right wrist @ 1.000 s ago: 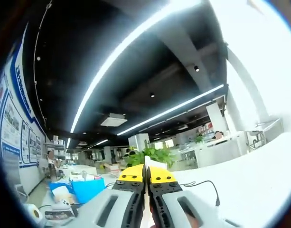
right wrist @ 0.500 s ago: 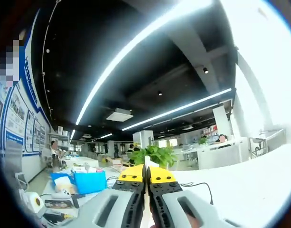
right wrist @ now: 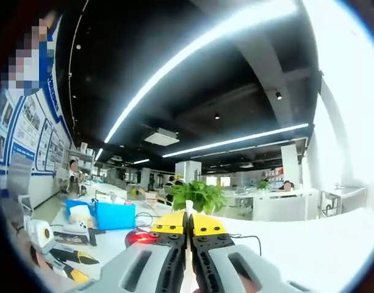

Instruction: Clip sheet goods on table flip sheet goods clip sheet goods scan sheet goods put sheet goods back to table

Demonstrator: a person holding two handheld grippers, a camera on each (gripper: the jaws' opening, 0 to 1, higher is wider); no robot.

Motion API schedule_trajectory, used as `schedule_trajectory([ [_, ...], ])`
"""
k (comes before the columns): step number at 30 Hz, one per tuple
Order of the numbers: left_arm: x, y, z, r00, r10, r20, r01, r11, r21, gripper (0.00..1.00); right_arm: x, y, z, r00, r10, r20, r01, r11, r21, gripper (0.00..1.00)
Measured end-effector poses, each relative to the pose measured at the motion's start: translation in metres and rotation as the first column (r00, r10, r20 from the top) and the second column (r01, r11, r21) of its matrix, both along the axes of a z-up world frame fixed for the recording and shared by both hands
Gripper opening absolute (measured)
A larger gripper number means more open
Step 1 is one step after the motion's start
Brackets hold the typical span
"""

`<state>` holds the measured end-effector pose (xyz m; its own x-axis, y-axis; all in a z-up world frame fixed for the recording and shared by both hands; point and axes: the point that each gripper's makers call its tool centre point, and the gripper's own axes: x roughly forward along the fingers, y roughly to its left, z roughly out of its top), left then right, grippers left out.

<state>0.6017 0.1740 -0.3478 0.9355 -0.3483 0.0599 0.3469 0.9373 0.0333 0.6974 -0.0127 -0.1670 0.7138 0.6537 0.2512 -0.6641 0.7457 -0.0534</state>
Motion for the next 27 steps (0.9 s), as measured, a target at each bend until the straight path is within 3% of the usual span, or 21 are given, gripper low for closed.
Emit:
schedule_trajectory([
  [7,0.001,0.003,-0.001,1.000,0.015,-0.007,-0.015,1.000,0.009,0.36,-0.009,0.003,-0.008,0.999,0.017,0.031,-0.015,0.998,-0.061,0.00],
  [16,0.001,0.003,-0.001,1.000,0.023,-0.012,-0.022,1.000,0.015,0.36,-0.023,0.015,-0.029,0.992,0.057,0.111,-0.031,0.974,-0.225,0.00],
  [27,0.002,0.004,-0.004,0.999,0.030,-0.015,-0.029,0.999,0.034,0.36,-0.031,0.030,-0.049,0.988,0.101,0.118,-0.065,0.960,-0.274,0.00],
])
